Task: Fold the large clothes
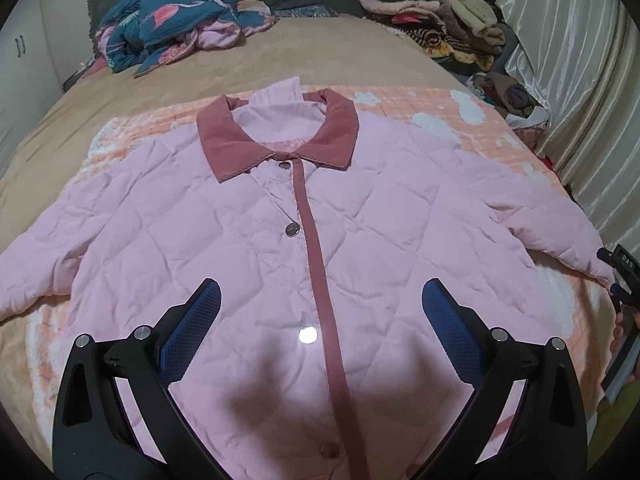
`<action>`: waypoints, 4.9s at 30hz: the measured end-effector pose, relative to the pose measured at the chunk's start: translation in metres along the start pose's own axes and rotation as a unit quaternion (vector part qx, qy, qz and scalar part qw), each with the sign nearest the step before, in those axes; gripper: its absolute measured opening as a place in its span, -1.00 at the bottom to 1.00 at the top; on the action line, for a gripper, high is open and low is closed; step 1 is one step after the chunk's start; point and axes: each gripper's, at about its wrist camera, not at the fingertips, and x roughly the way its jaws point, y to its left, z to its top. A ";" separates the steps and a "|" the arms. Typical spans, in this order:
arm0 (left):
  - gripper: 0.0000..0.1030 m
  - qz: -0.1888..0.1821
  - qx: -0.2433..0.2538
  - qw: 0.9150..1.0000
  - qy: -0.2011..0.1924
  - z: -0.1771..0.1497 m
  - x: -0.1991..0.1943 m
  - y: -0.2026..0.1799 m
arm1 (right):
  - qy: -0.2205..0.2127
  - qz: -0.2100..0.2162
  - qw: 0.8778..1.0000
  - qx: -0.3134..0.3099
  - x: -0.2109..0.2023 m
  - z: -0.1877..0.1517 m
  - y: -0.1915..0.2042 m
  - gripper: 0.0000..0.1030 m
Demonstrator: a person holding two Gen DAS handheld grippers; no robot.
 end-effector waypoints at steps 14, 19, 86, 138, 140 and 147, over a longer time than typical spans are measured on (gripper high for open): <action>0.83 0.042 -0.015 0.999 0.029 0.013 0.037 0.029 | 0.008 0.054 0.980 0.189 0.059 0.038 -0.079 0.79; 0.83 0.046 -0.025 0.998 0.025 0.016 0.037 0.050 | -0.021 0.059 0.987 0.148 0.050 0.055 -0.075 -0.41; 0.83 0.028 -0.246 0.969 -0.016 -0.006 -0.009 0.283 | -0.096 0.277 0.821 -0.490 -0.098 -0.220 0.421 -0.61; 0.83 -0.131 -0.257 0.957 0.015 -0.012 0.042 0.234 | -0.041 0.193 0.925 -0.325 -0.050 -0.150 0.216 0.74; 0.83 -0.148 -0.264 0.953 0.015 -0.014 0.051 0.226 | -0.039 0.195 0.927 -0.319 -0.050 -0.148 0.210 0.74; 0.07 -0.130 -0.218 0.967 -0.004 -0.007 0.063 0.188 | -0.046 0.192 0.929 -0.314 -0.052 -0.143 0.194 0.74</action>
